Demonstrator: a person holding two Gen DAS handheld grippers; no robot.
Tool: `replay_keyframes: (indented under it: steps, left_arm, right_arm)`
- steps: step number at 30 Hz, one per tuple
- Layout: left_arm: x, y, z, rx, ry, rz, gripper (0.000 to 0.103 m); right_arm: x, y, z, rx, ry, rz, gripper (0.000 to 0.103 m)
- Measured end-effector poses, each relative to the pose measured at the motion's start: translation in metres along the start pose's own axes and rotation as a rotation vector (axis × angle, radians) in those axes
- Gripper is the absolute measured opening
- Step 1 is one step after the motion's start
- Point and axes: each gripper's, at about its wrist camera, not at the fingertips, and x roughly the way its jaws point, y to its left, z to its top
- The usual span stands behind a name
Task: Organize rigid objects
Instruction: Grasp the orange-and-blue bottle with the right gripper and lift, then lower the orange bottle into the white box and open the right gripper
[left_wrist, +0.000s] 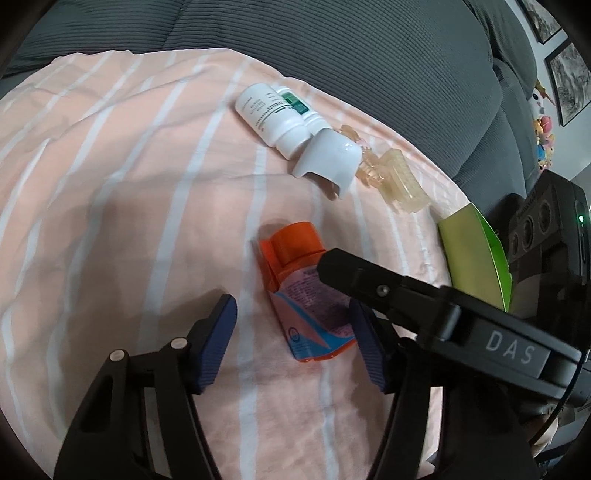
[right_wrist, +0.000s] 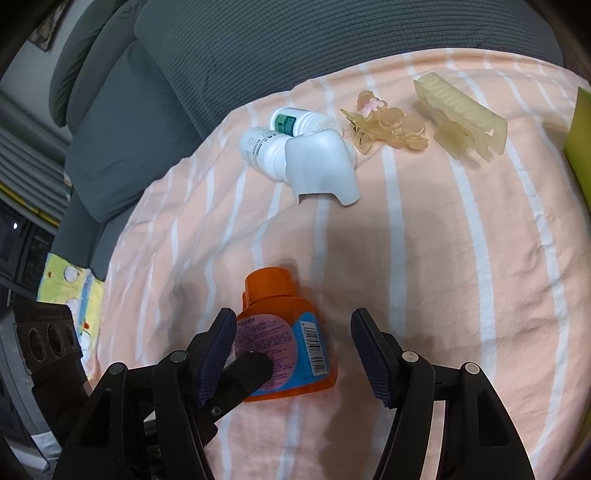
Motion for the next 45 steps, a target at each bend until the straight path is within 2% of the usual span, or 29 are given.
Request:
replay_keyframes:
  steps: [2,10,16,18,19,26,30,35,39,45]
  left_arm:
    - [0.001,-0.001,0.0,0.006,0.001,-0.005,0.061]
    - [0.005,-0.01,-0.002,0.035,0.005,-0.052,0.05]
    - [0.005,-0.014,-0.004,0.055,-0.009,-0.056,0.041]
    - [0.003,-0.016,-0.004,0.064,-0.014,-0.065,0.033]
    - [0.003,-0.018,-0.004,0.071,-0.016,-0.056,0.033]
    - [-0.008,-0.037,-0.004,0.153,-0.067,-0.012,0.027]
    - [-0.024,-0.059,-0.002,0.228,-0.142,-0.031,0.027]
    - [-0.041,-0.102,-0.001,0.353,-0.234,-0.095,0.027]
    - [-0.042,-0.139,0.0,0.448,-0.258,-0.163,0.027]
    - [-0.026,-0.198,-0.003,0.584,-0.246,-0.258,0.027]
  right_arm:
    - [0.0,-0.001,0.0,-0.001,0.002,-0.003,0.067]
    - [0.005,-0.004,-0.002,0.002,0.018,-0.009,0.067]
    - [0.009,-0.01,-0.003,0.035,0.038,0.038,0.067]
    - [0.011,-0.012,-0.004,0.047,0.047,0.07,0.067]
    - [0.014,-0.013,-0.005,0.056,0.057,0.099,0.067]
    - [0.005,-0.013,-0.007,0.081,0.015,0.118,0.064]
    - [-0.022,-0.014,-0.005,0.095,-0.074,0.14,0.064]
    - [-0.071,-0.024,-0.003,0.121,-0.213,0.147,0.064]
    - [-0.116,-0.041,-0.005,0.156,-0.34,0.123,0.064]
    - [-0.169,-0.085,-0.012,0.254,-0.477,0.088,0.064]
